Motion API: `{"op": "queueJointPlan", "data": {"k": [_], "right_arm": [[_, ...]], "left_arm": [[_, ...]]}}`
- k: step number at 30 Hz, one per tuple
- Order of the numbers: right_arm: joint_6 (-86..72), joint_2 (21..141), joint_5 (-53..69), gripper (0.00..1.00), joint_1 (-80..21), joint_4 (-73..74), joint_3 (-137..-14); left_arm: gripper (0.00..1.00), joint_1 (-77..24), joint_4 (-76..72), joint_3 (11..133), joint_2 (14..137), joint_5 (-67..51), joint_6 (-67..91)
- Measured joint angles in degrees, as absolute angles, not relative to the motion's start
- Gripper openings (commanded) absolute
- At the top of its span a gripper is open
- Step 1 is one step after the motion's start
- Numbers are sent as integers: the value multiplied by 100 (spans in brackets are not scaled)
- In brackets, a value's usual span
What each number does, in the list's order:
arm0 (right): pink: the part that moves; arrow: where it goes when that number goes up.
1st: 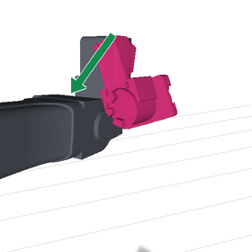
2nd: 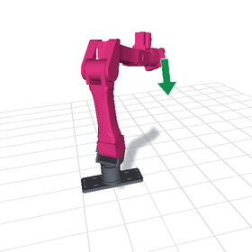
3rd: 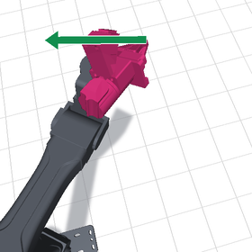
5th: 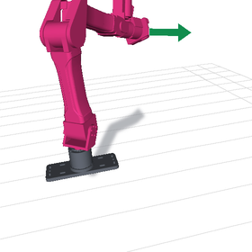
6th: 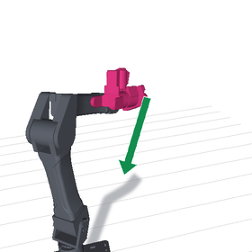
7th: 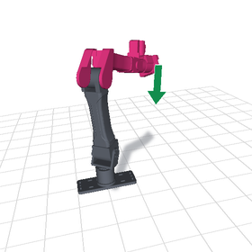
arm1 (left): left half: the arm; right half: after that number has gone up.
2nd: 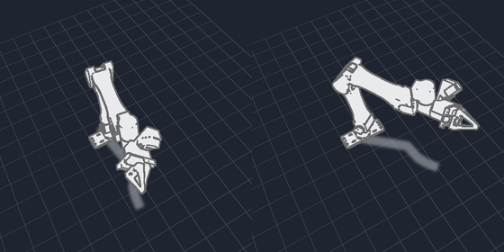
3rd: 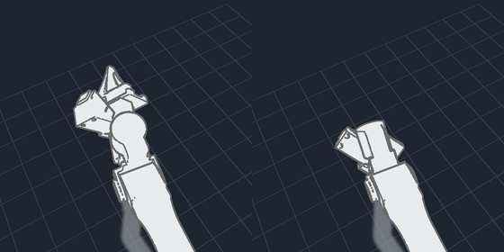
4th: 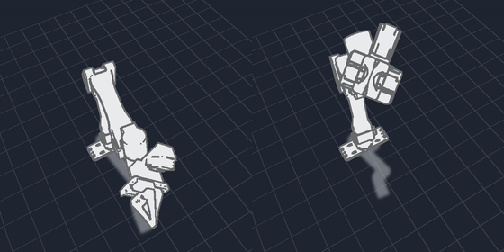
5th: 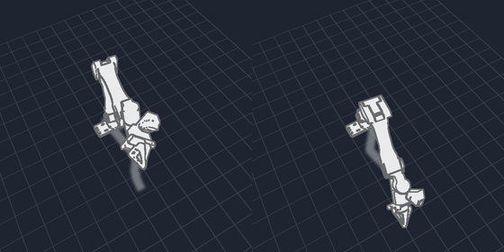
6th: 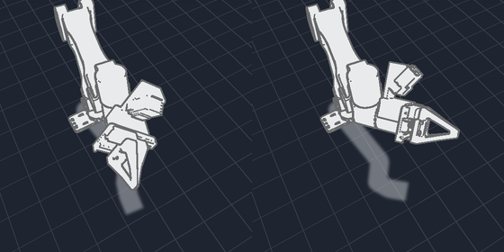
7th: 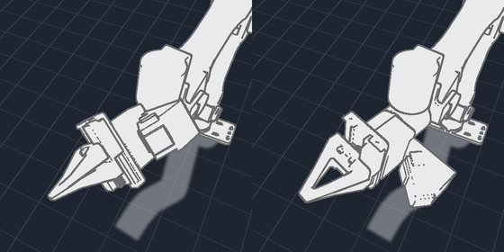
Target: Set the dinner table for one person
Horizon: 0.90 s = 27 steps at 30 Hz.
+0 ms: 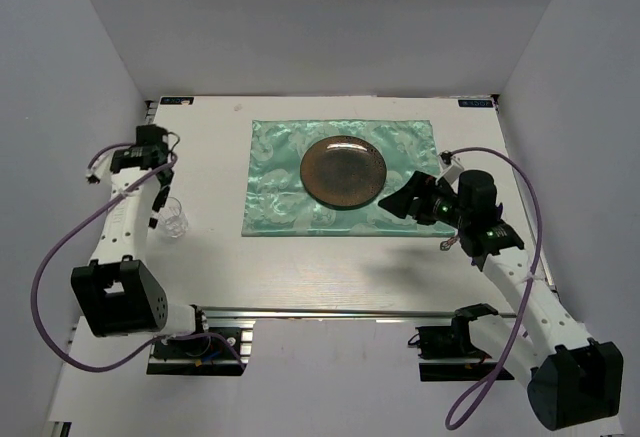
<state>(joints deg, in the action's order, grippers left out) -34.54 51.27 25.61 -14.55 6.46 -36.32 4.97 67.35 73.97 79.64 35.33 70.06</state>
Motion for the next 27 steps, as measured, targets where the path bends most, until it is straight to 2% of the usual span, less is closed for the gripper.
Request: {"op": "queueJointPlan", "data": {"k": [6, 15, 17, 18, 20, 22, 23, 25, 26, 27], "right_arm": [[-3406, 5358, 2755, 89, -1625, 351, -3632], [-3389, 5664, 2941, 89, -1892, -174, -3632], [-3389, 5664, 2941, 89, -1929, -215, -3632], [-3389, 5666, 2941, 89, -1951, -239, -3632], [-3391, 5673, 2936, 89, -1977, -294, -3632], [-3389, 5673, 2936, 89, -2012, -318, -3632], [-3385, 5675, 2934, 89, -2029, -320, -3632], [-3347, 5701, 2923, 89, -2078, -314, -3638], [-3308, 5749, 2906, 89, -2110, -296, -3664], [-3262, 5815, 2891, 89, -2152, -266, -3715]], "left_arm": [[98, 1441, 5946, 6449, 7865, 3072, 6547], [98, 1833, 4582, 6042, 8136, 2233, 6191], [94, 1844, 4453, 5898, 8215, 2154, 6202], [89, 1846, 4403, 5802, 8270, 2117, 6224], [74, 1857, 4333, 5594, 8423, 2023, 6278], [55, 1859, 4254, 5400, 8543, 1957, 6316], [29, 1859, 4233, 5304, 8589, 1920, 6329], [4, 1859, 4230, 5212, 8619, 1848, 6359], [0, 1859, 4246, 5218, 8617, 1831, 6324], [0, 1850, 4268, 5256, 8617, 1833, 6287]]}}
